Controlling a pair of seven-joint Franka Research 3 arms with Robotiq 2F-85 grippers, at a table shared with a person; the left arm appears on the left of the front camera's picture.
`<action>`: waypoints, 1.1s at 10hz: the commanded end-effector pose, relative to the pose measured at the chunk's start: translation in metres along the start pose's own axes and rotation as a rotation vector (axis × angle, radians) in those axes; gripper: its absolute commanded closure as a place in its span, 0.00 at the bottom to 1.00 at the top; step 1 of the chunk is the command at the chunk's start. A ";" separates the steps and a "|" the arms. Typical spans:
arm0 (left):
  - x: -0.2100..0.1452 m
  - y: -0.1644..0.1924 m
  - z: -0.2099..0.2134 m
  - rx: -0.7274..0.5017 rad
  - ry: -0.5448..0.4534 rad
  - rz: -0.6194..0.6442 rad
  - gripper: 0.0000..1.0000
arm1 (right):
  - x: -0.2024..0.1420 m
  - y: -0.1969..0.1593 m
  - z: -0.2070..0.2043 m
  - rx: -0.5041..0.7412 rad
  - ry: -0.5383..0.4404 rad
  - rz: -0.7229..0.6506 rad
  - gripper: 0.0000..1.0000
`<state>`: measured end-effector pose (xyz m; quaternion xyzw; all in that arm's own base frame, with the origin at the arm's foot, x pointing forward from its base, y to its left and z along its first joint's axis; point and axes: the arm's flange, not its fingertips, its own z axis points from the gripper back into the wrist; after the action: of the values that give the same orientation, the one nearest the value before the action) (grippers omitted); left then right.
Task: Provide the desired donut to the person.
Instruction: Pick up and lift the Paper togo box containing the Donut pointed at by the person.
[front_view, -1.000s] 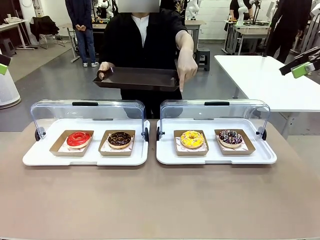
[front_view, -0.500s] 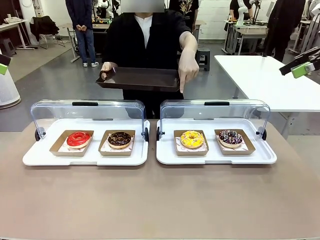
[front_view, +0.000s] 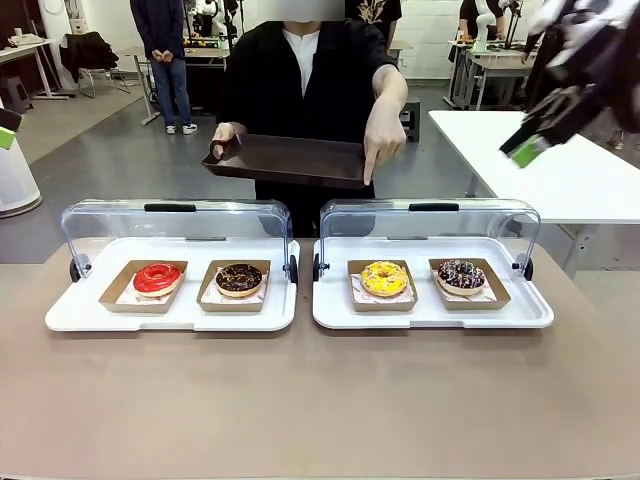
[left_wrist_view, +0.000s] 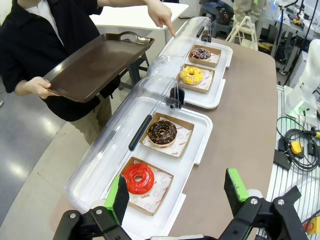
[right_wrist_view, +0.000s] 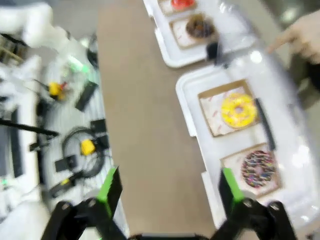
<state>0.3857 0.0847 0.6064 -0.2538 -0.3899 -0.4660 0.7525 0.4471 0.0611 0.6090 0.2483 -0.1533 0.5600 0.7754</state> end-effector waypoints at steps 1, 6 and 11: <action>0.001 0.000 -0.001 -0.001 -0.014 0.003 0.00 | 0.040 -0.020 -0.038 0.021 0.197 -0.024 0.00; 0.001 0.000 -0.001 -0.001 -0.014 0.003 0.00 | 0.060 -0.048 -0.189 0.034 0.470 0.006 0.00; 0.001 0.000 -0.001 -0.001 -0.014 0.003 0.00 | 0.055 -0.050 -0.219 0.077 0.481 0.035 0.00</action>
<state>0.3858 0.0848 0.6065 -0.2540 -0.3900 -0.4660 0.7525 0.4987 0.2144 0.4514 0.1361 0.0499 0.6226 0.7690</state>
